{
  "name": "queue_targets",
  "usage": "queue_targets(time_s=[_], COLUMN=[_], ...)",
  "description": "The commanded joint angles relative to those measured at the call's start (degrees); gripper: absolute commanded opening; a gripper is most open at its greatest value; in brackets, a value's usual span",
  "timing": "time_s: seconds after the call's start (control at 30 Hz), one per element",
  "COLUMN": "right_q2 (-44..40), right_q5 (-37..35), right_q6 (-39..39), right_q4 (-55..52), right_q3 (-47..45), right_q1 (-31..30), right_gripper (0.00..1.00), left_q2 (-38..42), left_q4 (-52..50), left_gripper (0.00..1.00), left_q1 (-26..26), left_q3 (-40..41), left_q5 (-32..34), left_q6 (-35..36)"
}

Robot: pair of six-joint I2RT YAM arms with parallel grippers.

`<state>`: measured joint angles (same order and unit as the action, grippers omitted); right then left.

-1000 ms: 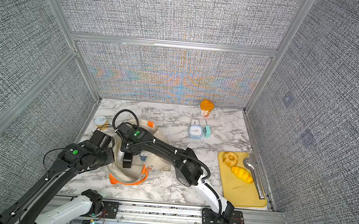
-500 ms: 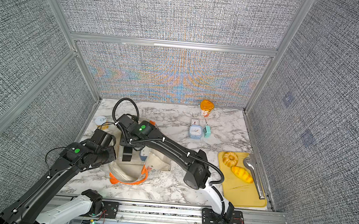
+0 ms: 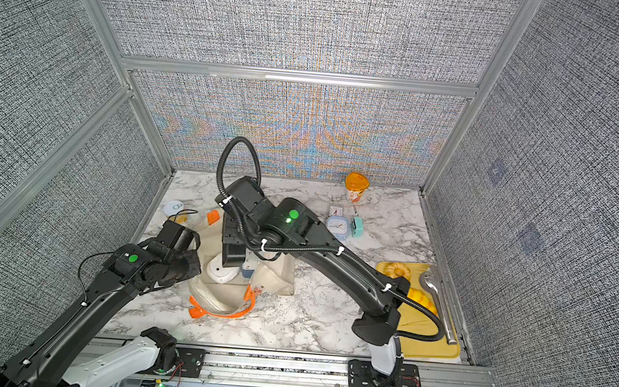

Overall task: Take the alarm clock out of the canvas bag
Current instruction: Pick up the alarm from the canvas bag.

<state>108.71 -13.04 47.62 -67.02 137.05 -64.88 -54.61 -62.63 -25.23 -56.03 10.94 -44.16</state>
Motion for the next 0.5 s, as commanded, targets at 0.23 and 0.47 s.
queue_targets(time_s=[0.23, 0.47], right_q2=[-8.63, -14.49], right_q5=[-7.33, -2.73], right_q6=[-5.84, -12.05], right_q4=[-9.76, 1.37], right_q3=[0.83, -17.11], right_q1=[8.9, 25.17], right_gripper=[0.38, 0.38], left_q2=[0.65, 0.81], left_q4=[2.61, 5.55], left_gripper=[0.02, 0.0], left_q1=[0.06, 0.11], left_q3=[-1.09, -0.78], left_q5=[0.03, -2.49], left_q6=[2.83, 7.46])
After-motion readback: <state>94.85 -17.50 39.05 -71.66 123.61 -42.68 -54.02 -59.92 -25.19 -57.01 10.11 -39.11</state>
